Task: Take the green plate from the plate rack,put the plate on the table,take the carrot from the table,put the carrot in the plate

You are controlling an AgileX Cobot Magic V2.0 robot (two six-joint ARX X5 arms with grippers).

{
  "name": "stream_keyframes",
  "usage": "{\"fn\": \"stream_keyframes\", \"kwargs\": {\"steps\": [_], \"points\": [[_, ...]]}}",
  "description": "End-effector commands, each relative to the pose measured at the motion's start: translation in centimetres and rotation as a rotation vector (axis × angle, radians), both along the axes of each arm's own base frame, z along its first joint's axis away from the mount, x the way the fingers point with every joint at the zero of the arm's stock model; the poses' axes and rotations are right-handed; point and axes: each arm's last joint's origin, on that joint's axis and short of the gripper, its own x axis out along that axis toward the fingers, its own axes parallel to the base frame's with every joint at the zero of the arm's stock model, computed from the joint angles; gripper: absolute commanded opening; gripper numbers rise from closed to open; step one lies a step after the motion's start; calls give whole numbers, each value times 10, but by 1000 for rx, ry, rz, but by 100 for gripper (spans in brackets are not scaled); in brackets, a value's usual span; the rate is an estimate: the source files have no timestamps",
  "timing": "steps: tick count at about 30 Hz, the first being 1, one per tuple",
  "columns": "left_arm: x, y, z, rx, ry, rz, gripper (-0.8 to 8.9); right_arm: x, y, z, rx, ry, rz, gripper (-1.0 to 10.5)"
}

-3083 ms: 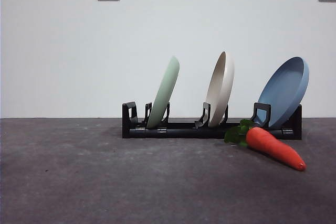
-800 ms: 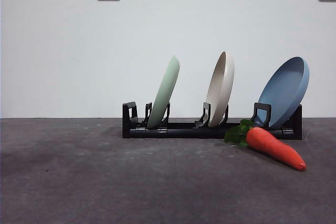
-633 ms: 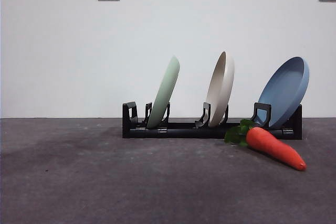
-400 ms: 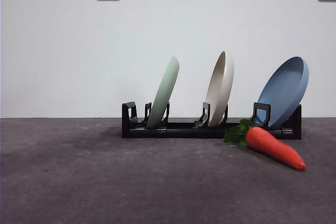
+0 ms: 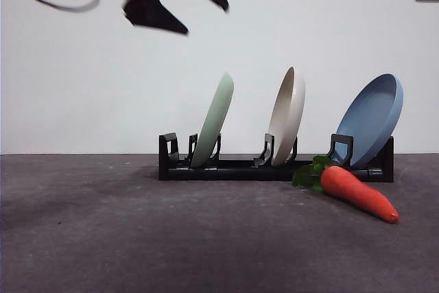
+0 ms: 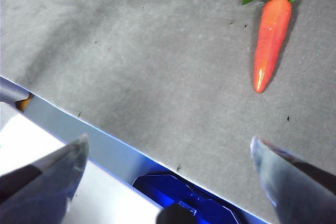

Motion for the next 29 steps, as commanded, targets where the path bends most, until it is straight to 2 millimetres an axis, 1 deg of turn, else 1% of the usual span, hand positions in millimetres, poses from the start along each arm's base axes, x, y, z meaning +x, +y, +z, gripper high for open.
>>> {"fn": "stream_keyframes", "kwargs": {"steps": [1,6,10,18,21,22,24,26,29], "points": [[19,-11,-17,24,-7,2,532,0,0,1,3,-1,-2,661],[40,-22,-42,32,-16,21,532,0,0,1,3,0,-2,661],[49,-28,-60,50,-9,43,532,0,0,1,3,1,-2,661],[57,-39,-84,68,4,46,531,0,0,1,7,5,-7,661],[58,-41,-88,73,12,44,528,0,0,1,11,9,-12,661],[57,-42,-88,75,10,44,507,0,0,1,11,9,-12,660],[57,-44,-87,78,3,51,388,0,0,1,11,9,-12,661],[56,-44,-88,82,6,56,301,0,0,1,12,10,-13,660],[56,-45,-91,95,30,53,277,-1,0,0,12,15,-14,660]]}}
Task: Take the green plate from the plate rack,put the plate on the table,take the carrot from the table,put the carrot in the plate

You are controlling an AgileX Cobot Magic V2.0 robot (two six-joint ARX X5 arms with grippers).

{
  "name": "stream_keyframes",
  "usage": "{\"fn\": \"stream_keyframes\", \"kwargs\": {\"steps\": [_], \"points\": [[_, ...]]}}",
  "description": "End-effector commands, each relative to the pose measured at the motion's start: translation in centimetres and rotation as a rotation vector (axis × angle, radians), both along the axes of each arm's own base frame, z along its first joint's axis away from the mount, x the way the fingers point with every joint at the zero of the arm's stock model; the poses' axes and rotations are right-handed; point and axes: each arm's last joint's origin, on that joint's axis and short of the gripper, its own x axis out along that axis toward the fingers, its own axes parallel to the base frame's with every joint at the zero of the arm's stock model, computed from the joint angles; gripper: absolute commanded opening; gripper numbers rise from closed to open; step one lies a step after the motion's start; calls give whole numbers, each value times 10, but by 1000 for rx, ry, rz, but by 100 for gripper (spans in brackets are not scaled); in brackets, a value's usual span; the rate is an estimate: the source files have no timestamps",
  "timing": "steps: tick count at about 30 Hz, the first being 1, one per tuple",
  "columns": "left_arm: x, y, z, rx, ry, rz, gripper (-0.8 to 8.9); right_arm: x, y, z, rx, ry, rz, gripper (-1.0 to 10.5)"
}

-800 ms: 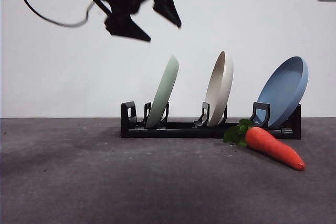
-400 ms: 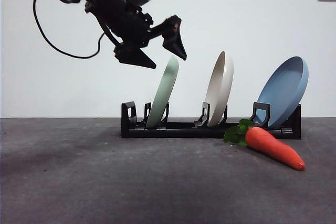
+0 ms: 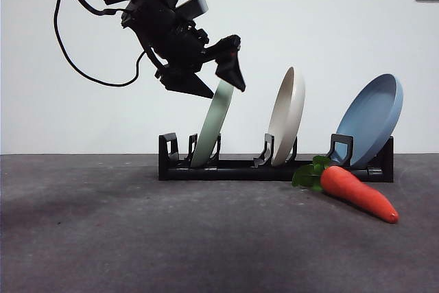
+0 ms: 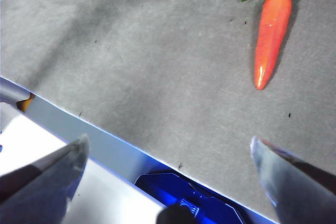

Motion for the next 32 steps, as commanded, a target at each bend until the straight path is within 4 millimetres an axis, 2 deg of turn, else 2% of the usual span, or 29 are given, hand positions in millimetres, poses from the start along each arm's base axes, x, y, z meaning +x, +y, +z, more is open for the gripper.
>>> {"fn": "stream_keyframes", "kwargs": {"steps": [1,5,9,12,16,25,32], "points": [[1,-3,-8,23,20,-10,274,0,0,1,6,3,-5,660],[0,-4,-11,34,45,-14,117,-1,0,0,5,10,-5,660],[-1,-4,-11,32,48,-15,108,-1,0,0,5,12,-5,660],[-1,-4,-12,33,55,-14,22,-1,0,0,5,12,-5,660],[-1,-4,-12,30,54,-19,-8,-1,0,0,5,12,-5,660],[-1,-3,-9,0,55,-38,-8,-1,0,0,5,12,-5,659],[-7,1,14,-55,28,-60,-8,-1,0,0,5,12,-5,659]]}}
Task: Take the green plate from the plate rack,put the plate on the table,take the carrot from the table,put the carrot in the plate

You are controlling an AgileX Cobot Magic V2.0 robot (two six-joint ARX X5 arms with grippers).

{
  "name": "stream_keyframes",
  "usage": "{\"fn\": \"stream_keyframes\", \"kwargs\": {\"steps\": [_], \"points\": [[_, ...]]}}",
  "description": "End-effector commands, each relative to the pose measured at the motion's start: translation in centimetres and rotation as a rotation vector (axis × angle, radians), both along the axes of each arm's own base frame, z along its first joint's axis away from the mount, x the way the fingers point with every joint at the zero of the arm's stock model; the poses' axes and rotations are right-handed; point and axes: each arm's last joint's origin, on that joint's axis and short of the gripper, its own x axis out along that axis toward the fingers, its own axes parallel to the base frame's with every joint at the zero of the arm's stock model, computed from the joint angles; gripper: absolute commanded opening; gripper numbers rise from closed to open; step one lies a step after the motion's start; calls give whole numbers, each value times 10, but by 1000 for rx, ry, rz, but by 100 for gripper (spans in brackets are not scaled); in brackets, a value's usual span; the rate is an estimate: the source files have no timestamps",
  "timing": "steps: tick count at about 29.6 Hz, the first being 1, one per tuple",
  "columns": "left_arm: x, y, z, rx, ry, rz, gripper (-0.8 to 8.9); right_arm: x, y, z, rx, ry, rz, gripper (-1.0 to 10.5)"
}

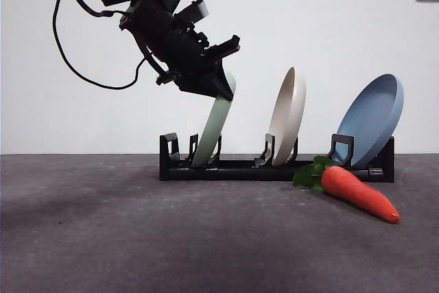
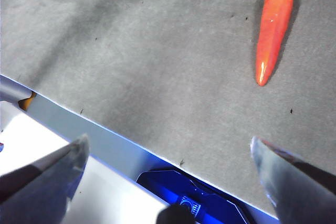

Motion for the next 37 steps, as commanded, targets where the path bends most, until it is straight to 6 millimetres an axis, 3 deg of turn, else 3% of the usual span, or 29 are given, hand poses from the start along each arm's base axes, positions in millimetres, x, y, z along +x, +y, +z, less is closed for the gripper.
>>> {"fn": "stream_keyframes", "kwargs": {"steps": [1,8,12,18,22,28,31,37], "points": [[-6,2,23,-42,-55,-10,-8,0,0,1,5,-1,-4,659],[-26,12,68,-87,-134,-20,-8,0,0,1,5,-1,-4,659],[-49,19,97,-97,-144,-49,-8,0,0,1,5,-2,-4,659],[-108,23,136,40,-187,-132,-7,0,0,1,5,-2,-4,659],[-151,17,148,260,-244,-124,-6,0,0,1,5,-3,-4,659],[-191,-4,130,525,-190,-198,-6,0,0,1,6,-2,-4,659],[-205,-17,108,604,-181,-231,-6,0,0,1,6,-2,-4,659],[-220,-33,45,739,-187,-240,-6,0,0,1,6,-2,-4,659]]}}
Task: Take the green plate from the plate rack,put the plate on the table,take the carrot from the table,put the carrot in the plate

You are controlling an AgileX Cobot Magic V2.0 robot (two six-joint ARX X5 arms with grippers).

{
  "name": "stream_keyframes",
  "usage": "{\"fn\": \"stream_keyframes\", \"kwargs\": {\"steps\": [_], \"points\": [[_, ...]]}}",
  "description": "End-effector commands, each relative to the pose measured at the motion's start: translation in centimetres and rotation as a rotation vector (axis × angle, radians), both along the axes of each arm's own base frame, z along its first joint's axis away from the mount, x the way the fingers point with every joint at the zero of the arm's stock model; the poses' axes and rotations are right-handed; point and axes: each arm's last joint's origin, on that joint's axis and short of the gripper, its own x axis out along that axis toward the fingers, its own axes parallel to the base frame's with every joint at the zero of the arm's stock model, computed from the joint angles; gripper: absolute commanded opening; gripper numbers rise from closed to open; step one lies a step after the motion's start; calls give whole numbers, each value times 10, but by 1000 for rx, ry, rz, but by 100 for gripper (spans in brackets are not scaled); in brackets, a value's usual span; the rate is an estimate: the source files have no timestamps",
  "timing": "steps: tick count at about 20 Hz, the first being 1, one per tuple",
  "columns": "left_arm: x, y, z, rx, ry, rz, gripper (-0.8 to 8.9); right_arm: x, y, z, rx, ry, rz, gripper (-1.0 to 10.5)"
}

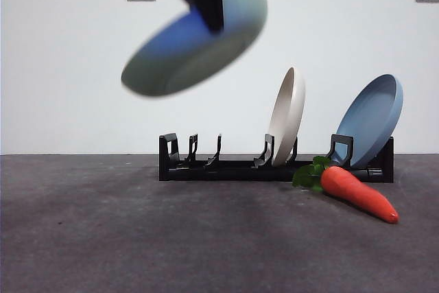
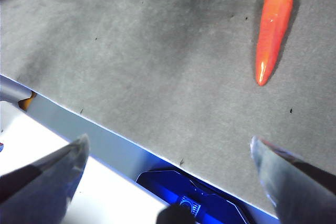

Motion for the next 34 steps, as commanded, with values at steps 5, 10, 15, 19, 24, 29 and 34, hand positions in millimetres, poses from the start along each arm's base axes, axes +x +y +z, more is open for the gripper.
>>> {"fn": "stream_keyframes", "kwargs": {"steps": [5,10,15,19,24,29,34], "points": [[-4,-11,-75,140,-18,-52,-6,0,0,1,7,-1,-5,659],[1,-28,-129,242,18,-85,-6,0,0,1,7,-1,-5,659],[2,-45,-167,305,41,-128,-6,0,0,1,8,0,-7,659],[1,-47,-179,319,76,-130,8,0,0,1,8,0,-7,659],[0,-48,-179,303,94,-119,261,0,0,1,8,0,-7,659],[-4,-43,-152,209,79,-63,261,6,0,2,10,-17,-11,659],[-24,-11,-59,-124,23,37,261,43,3,0,21,-26,-24,659]]}}
